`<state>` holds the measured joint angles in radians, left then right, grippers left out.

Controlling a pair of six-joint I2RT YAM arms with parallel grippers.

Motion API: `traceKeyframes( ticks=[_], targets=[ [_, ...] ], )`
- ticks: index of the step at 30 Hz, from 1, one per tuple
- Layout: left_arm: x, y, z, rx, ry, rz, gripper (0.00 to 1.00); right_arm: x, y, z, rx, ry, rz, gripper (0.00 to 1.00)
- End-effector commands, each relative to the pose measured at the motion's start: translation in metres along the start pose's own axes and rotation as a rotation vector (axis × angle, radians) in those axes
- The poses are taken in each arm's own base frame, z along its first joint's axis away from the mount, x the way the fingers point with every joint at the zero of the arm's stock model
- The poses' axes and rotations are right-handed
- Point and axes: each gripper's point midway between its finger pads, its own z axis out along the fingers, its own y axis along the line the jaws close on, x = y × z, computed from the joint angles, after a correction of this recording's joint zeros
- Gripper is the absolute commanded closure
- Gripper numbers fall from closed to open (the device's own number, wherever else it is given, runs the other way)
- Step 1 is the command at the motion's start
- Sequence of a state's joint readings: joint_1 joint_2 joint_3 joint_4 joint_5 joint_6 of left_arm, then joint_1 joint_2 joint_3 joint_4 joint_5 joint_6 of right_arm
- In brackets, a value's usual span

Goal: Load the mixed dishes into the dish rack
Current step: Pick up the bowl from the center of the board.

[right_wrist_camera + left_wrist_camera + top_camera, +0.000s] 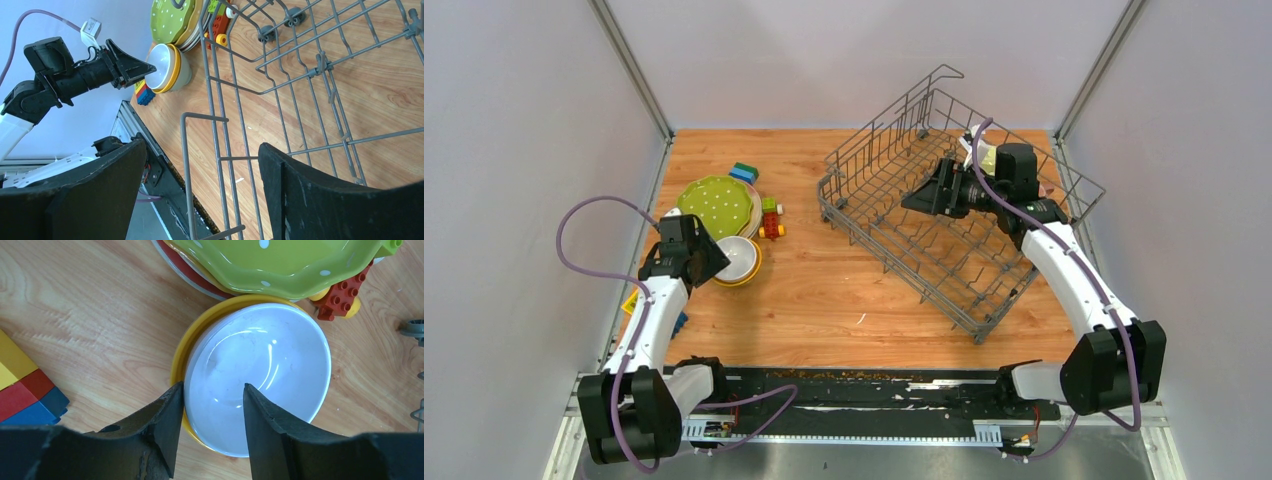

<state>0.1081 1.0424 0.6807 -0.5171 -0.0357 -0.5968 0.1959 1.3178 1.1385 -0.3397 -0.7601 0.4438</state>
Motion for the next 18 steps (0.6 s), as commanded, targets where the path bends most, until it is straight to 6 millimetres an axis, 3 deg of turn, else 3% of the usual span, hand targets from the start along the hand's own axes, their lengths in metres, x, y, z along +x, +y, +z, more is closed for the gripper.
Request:
traceKeyframes(
  ticks=[1, 18],
  targets=[
    [-0.010, -0.005, -0.002, 0.027, -0.038, -0.020, 0.46, -0.004, 0.011, -0.007, -0.014, -0.030, -0.027, 0.17],
    [0.000, 0.001, 0.000, 0.025, -0.046, -0.049, 0.57, -0.005, 0.011, -0.008, -0.006, -0.034, -0.017, 0.18]
  ],
)
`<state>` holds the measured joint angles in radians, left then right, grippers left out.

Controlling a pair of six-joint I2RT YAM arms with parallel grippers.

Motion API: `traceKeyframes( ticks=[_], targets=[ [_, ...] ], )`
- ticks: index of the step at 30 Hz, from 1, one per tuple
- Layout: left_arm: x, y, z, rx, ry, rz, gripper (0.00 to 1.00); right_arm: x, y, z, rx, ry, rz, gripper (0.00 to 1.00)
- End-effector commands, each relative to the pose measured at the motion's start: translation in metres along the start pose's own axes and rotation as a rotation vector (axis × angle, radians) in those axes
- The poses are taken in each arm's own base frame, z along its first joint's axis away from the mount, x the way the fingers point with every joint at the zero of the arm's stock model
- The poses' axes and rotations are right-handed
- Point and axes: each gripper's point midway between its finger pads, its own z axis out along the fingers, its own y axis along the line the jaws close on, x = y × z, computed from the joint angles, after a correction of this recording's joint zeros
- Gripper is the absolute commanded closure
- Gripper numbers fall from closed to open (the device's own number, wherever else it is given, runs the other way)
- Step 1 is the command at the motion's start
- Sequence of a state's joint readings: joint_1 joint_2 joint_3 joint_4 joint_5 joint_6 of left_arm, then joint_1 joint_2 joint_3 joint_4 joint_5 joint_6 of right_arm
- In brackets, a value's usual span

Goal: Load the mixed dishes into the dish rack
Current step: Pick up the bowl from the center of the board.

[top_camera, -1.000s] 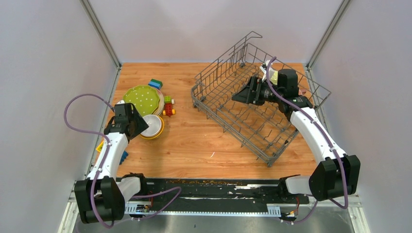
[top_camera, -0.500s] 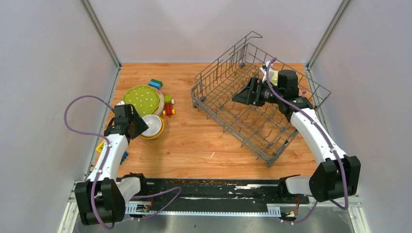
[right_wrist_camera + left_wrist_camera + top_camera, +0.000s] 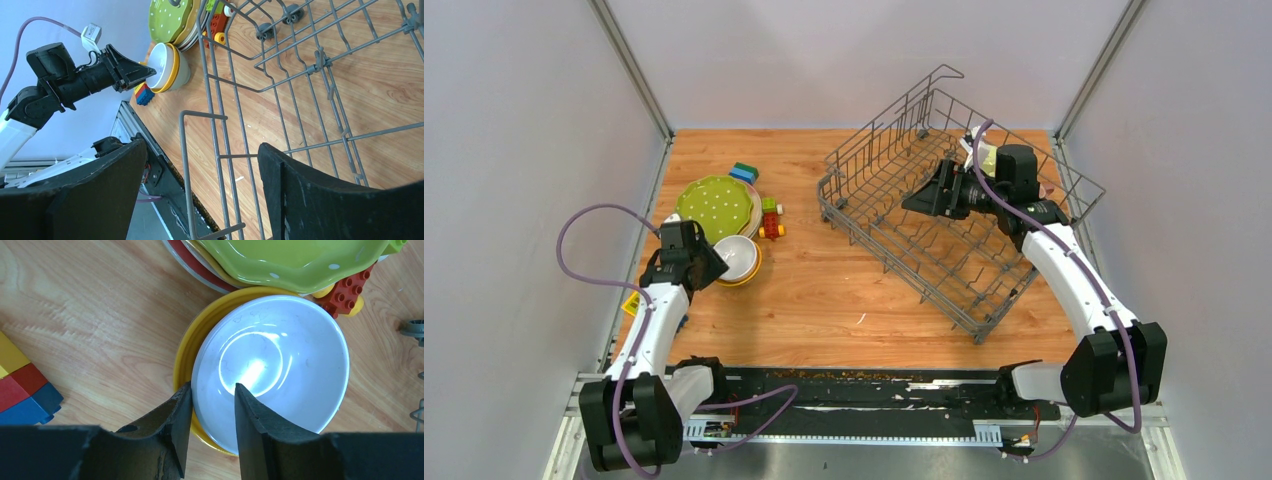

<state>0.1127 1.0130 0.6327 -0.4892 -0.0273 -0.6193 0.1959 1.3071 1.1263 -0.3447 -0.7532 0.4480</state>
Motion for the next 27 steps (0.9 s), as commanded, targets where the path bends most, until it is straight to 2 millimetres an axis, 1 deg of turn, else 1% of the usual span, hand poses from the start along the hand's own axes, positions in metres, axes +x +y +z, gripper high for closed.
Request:
traceKeyframes(
  ticks=[1, 10, 14, 21, 25, 27],
  targets=[
    [-0.0076, -0.0023, -0.0024, 0.016, -0.040, -0.023, 0.57, -0.0080, 0.0117, -0.0062, -0.014, -0.035, -0.026, 0.18],
    [-0.0047, -0.0011, -0.0015, 0.019, -0.038, -0.024, 0.59, -0.0117, 0.0150, -0.0068, -0.019, -0.041, -0.021, 0.18],
    [-0.0055, -0.0010, -0.0019, 0.018, -0.042, -0.023, 0.65, -0.0109, 0.0149, -0.0077, -0.016, -0.042, -0.019, 0.18],
    [-0.0067, -0.0017, -0.0024, 0.021, -0.047, -0.025, 0.81, -0.0136, 0.0144, -0.0065, -0.014, -0.045, -0.017, 0.18],
    [-0.0063, -0.0023, -0.0017, 0.024, -0.045, -0.025, 0.87, -0.0137, 0.0144, -0.0061, -0.015, -0.043, -0.013, 0.18],
    [-0.0070, -0.0033, -0.0019, 0.028, -0.045, -0.022, 0.92, -0.0134, 0.0148, -0.0061, -0.017, -0.042, -0.012, 0.18]
  ],
)
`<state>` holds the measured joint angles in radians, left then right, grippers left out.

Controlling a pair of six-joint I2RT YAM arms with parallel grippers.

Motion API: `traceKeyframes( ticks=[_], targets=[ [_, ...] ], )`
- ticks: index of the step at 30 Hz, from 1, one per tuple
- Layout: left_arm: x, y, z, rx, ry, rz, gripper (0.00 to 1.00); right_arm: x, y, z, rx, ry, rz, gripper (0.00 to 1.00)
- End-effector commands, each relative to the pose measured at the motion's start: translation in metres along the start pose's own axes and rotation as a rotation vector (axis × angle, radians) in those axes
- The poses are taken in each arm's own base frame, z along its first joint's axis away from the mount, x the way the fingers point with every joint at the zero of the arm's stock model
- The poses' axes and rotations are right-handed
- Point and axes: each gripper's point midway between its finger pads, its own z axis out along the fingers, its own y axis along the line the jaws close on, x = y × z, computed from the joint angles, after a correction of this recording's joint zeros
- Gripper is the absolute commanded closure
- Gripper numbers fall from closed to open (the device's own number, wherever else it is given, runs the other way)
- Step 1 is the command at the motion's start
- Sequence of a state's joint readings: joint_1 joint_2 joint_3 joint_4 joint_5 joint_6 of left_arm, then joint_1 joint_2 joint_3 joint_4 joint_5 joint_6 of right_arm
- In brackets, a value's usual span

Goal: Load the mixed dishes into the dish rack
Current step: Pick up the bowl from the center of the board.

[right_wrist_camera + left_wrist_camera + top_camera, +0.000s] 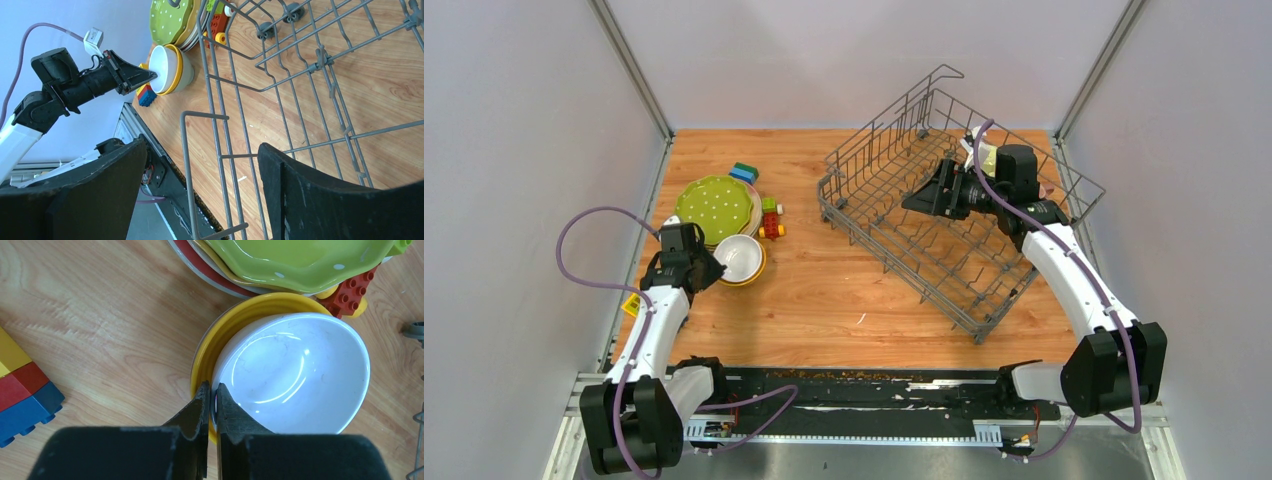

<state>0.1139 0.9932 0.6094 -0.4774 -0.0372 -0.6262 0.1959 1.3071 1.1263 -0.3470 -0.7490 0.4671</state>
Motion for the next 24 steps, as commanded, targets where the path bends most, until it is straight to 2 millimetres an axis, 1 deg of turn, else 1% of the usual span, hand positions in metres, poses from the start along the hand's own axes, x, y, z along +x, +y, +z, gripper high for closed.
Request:
traceKeyframes(
  ticks=[1, 3, 7, 11, 18, 22, 24],
  targets=[
    [-0.009, -0.007, -0.002, 0.034, -0.031, -0.014, 0.95, -0.013, 0.015, -0.006, -0.022, -0.041, -0.033, 0.18],
    [-0.010, -0.009, -0.003, 0.047, -0.034, -0.010, 1.00, -0.014, 0.016, -0.006, -0.025, -0.041, -0.035, 0.17],
    [-0.014, -0.025, -0.007, 0.138, -0.047, 0.017, 1.00, -0.015, 0.020, -0.008, -0.038, -0.043, -0.039, 0.17],
    [-0.014, -0.036, -0.008, 0.198, -0.039, 0.033, 1.00, -0.018, 0.022, -0.009, -0.036, -0.052, -0.045, 0.17],
    [-0.007, -0.040, -0.006, 0.222, -0.003, 0.037, 1.00, -0.017, 0.022, -0.008, -0.045, -0.042, -0.035, 0.17],
    [-0.010, -0.033, -0.010, 0.182, -0.019, 0.034, 1.00, -0.017, 0.023, -0.008, -0.049, -0.040, -0.036, 0.17],
    [-0.016, -0.031, -0.014, 0.163, -0.045, 0.032, 1.00, -0.017, 0.023, -0.008, -0.049, -0.041, -0.036, 0.17]
  ],
)
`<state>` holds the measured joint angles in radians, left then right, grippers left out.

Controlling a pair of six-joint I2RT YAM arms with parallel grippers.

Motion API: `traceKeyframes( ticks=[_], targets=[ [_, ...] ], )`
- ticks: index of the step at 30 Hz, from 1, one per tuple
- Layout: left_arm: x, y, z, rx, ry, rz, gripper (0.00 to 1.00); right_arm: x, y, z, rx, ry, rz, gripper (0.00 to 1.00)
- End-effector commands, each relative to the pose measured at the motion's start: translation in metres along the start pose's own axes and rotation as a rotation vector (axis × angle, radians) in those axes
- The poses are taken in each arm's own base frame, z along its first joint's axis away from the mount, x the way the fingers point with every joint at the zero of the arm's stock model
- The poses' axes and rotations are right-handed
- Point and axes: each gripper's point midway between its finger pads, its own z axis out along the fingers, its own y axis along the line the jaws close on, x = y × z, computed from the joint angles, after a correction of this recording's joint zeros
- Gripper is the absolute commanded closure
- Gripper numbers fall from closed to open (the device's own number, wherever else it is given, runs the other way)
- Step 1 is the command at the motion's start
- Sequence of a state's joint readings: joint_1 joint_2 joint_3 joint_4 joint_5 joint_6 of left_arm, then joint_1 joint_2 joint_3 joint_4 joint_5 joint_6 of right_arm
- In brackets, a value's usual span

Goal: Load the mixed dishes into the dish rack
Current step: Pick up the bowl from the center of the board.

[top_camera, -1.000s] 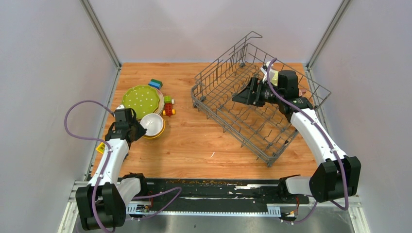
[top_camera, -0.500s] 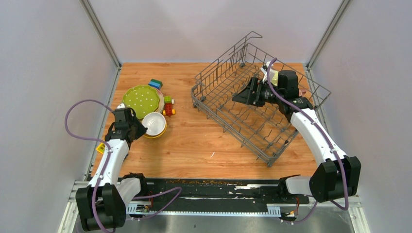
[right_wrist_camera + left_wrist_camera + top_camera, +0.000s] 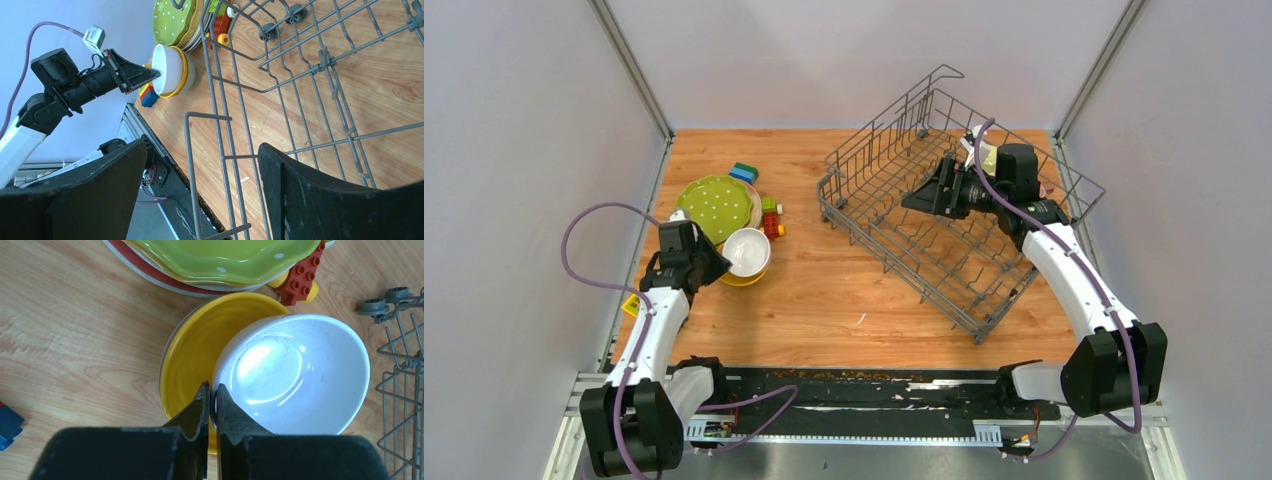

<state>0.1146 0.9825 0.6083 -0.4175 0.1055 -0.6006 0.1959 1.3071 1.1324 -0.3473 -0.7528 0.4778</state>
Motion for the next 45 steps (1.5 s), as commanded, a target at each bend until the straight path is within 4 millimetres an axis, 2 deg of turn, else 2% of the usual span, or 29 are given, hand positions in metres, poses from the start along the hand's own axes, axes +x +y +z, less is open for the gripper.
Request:
traceKeyframes(
  ticks=[1, 6, 11, 14, 16, 19, 23, 30, 31, 36, 45],
  targets=[
    [-0.018, -0.002, -0.011, -0.006, -0.074, 0.008, 1.00, -0.015, 0.022, -0.007, -0.045, -0.039, -0.044, 0.17],
    [-0.033, -0.003, -0.025, -0.021, -0.140, 0.004, 1.00, -0.012, 0.027, -0.008, -0.076, -0.021, -0.053, 0.17],
    [-0.046, -0.012, -0.038, 0.004, -0.185, 0.011, 1.00, -0.008, 0.034, -0.010, -0.111, -0.007, -0.078, 0.15],
    [-0.054, -0.021, -0.047, 0.028, -0.204, 0.014, 1.00, -0.009, 0.035, -0.010, -0.105, -0.017, -0.083, 0.09],
    [-0.058, -0.025, -0.052, 0.043, -0.214, 0.018, 1.00, -0.011, 0.035, -0.011, -0.100, -0.028, -0.085, 0.01],
    [-0.063, -0.034, -0.059, 0.076, -0.223, 0.032, 1.00, -0.017, 0.034, -0.013, -0.071, -0.069, -0.087, 0.00],
    [-0.070, -0.052, -0.071, 0.155, -0.232, 0.051, 1.00, -0.019, 0.040, -0.015, -0.090, -0.092, -0.092, 0.00],
    [-0.070, -0.101, -0.087, 0.416, -0.207, 0.061, 1.00, -0.020, 0.052, -0.018, -0.151, -0.122, -0.070, 0.00],
    [-0.070, -0.114, -0.091, 0.489, -0.198, 0.051, 1.00, -0.021, 0.057, -0.019, -0.173, -0.144, -0.082, 0.00],
    [-0.070, -0.141, -0.103, 0.663, -0.197, 0.053, 1.00, -0.018, 0.082, -0.020, -0.266, -0.181, -0.167, 0.00],
    [-0.067, -0.168, -0.121, 0.856, -0.181, 0.089, 1.00, -0.004, 0.104, -0.002, -0.339, -0.102, -0.170, 0.00]
  ],
)
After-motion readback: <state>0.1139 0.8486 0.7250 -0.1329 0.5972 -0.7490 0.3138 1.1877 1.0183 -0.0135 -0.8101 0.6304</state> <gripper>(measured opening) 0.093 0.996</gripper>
